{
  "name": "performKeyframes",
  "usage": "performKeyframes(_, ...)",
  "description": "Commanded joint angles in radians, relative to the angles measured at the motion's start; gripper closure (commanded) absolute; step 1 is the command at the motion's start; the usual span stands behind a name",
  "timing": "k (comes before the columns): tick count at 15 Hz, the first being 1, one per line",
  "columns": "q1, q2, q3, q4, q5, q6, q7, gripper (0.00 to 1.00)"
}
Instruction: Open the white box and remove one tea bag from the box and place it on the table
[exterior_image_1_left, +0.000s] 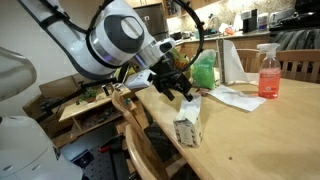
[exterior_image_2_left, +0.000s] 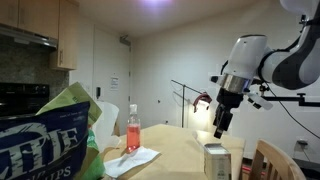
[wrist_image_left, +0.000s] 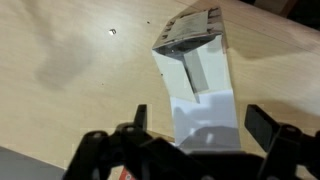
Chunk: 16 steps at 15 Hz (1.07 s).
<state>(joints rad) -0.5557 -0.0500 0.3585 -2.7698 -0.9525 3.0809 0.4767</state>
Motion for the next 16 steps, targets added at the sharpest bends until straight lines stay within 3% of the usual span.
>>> performKeyframes(1, 0.012, -0.072, 0.035, -0.001, -0.029, -0.129, 0.101, 0.00)
performKeyframes(8, 0.003, 0.026, 0.077, 0.104, -0.099, -0.386, 0.235, 0.00)
performKeyframes(16, 0.021, 0.225, 0.069, 0.227, -0.151, -0.473, 0.208, 0.00)
